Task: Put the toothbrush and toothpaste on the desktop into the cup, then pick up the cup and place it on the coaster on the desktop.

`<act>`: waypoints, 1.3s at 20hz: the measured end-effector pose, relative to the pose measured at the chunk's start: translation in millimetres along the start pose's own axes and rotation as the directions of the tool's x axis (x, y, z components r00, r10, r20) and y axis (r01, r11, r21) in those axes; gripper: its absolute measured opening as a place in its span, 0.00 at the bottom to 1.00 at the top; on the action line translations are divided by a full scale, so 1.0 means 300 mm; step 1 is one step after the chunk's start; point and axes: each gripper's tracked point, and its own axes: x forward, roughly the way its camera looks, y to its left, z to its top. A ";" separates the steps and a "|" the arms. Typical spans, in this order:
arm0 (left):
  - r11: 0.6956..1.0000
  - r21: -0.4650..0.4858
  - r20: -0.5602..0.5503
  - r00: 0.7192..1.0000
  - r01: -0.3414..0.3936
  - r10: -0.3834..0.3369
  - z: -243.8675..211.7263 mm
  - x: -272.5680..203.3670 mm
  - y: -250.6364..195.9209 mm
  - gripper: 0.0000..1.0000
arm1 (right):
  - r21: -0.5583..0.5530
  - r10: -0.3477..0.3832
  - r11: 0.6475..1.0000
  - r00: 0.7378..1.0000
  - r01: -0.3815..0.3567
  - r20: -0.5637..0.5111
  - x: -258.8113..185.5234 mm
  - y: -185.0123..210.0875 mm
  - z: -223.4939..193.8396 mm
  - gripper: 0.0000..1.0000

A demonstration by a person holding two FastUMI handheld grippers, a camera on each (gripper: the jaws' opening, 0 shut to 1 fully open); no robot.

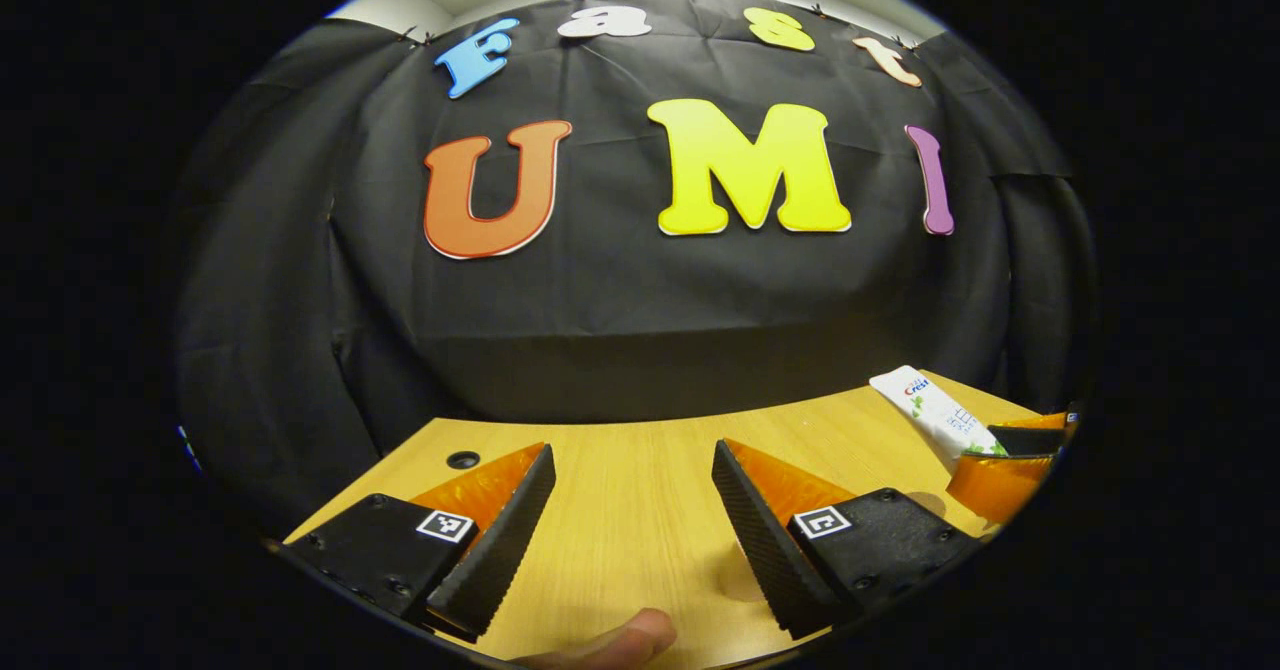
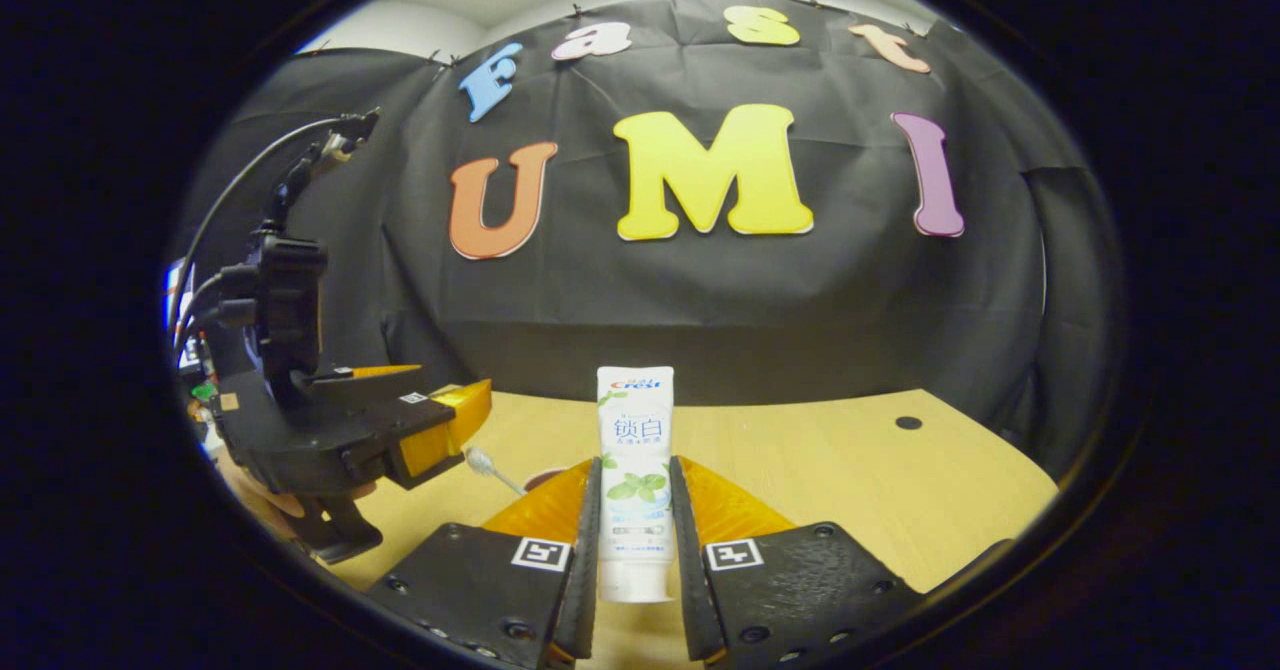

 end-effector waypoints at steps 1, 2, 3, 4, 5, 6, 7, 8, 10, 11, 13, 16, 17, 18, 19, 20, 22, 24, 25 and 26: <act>1.000 -0.007 0.000 1.000 -0.002 0.002 0.004 0.000 0.010 1.00 | 0.007 0.010 1.000 1.000 -0.010 0.018 0.019 0.028 0.021 0.34; 1.000 -0.017 0.004 1.000 0.001 -0.001 -0.004 0.002 0.018 1.00 | 0.010 0.024 1.000 0.999 -0.024 0.038 0.040 0.057 0.044 0.35; 1.000 -0.025 0.012 1.000 0.002 -0.001 0.000 0.012 0.025 1.00 | 0.006 0.037 0.999 0.997 -0.037 0.061 0.064 0.085 0.072 0.35; 1.000 -0.025 0.006 1.000 -0.008 0.009 -0.010 0.019 0.040 0.99 | -0.004 0.043 0.999 0.996 -0.043 0.083 0.083 0.105 0.095 0.35; 1.000 -0.019 -0.012 1.000 -0.017 0.017 -0.032 0.031 0.050 0.99 | -0.008 0.046 0.999 0.993 -0.045 0.104 0.107 0.121 0.121 0.34; 1.000 -0.017 -0.031 0.999 -0.023 0.022 -0.053 0.032 0.059 1.00 | -0.003 0.049 0.999 0.991 -0.049 0.127 0.128 0.137 0.138 0.35; 0.999 -0.025 -0.046 0.999 -0.029 0.028 -0.068 0.035 0.069 1.00 | 0.006 0.050 0.999 0.989 -0.051 0.143 0.145 0.150 0.150 0.37; 0.999 -0.036 -0.061 0.998 -0.031 0.029 -0.079 0.042 0.073 1.00 | 0.013 0.048 0.999 0.987 -0.051 0.151 0.163 0.158 0.147 0.35; 0.998 -0.029 -0.077 0.996 -0.047 0.045 -0.089 0.047 0.098 1.00 | 0.021 0.045 0.999 0.988 -0.048 0.146 0.200 0.164 0.127 0.35; 0.998 -0.019 -0.071 0.995 -0.065 0.064 -0.082 0.045 0.119 1.00 | 0.021 0.044 0.999 0.990 -0.047 0.133 0.221 0.168 0.107 0.35; 0.997 -0.027 -0.048 0.997 -0.068 0.066 -0.060 0.041 0.137 0.99 | 0.011 0.046 0.999 0.993 -0.048 0.107 0.255 0.171 0.066 0.35; 0.997 -0.067 -0.051 0.998 -0.041 0.038 -0.061 0.033 0.113 1.00 | -0.011 0.035 0.999 0.995 -0.035 0.096 0.278 0.160 0.033 0.35; 0.997 -0.070 -0.056 0.998 -0.035 0.031 -0.062 0.030 0.108 1.00 | -0.013 0.033 0.999 0.995 -0.032 0.096 0.278 0.156 0.030 0.35; 0.997 -0.073 -0.059 0.998 -0.032 0.028 -0.062 0.034 0.102 1.00 | -0.009 0.034 0.999 0.995 -0.033 0.097 0.279 0.150 0.028 0.35; 0.997 -0.074 -0.064 0.998 -0.034 0.029 -0.065 0.038 0.099 1.00 | -0.003 0.036 0.999 0.994 -0.036 0.099 0.278 0.149 0.029 0.36; 0.997 -0.072 -0.072 0.997 -0.036 0.031 -0.078 0.036 0.101 1.00 | -0.001 0.037 0.999 0.994 -0.037 0.099 0.275 0.147 0.030 0.36; 0.997 -0.070 -0.087 0.996 -0.041 0.035 -0.092 0.042 0.102 1.00 | 0.001 0.039 0.999 0.994 -0.040 0.105 0.271 0.142 0.036 0.37; 0.997 -0.072 -0.092 0.995 -0.041 0.034 -0.097 0.047 0.099 1.00 | 0.004 0.044 0.999 0.994 -0.045 0.104 0.270 0.148 0.033 0.37; 0.997 -0.071 -0.093 0.995 -0.044 0.037 -0.098 0.047 0.100 1.00 | 0.004 0.048 0.999 0.994 -0.049 0.102 0.269 0.152 0.032 0.37; 0.996 -0.070 -0.092 0.995 -0.047 0.040 -0.097 0.049 0.102 1.00 | 0.003 0.047 0.999 0.994 -0.048 0.102 0.264 0.152 0.029 0.37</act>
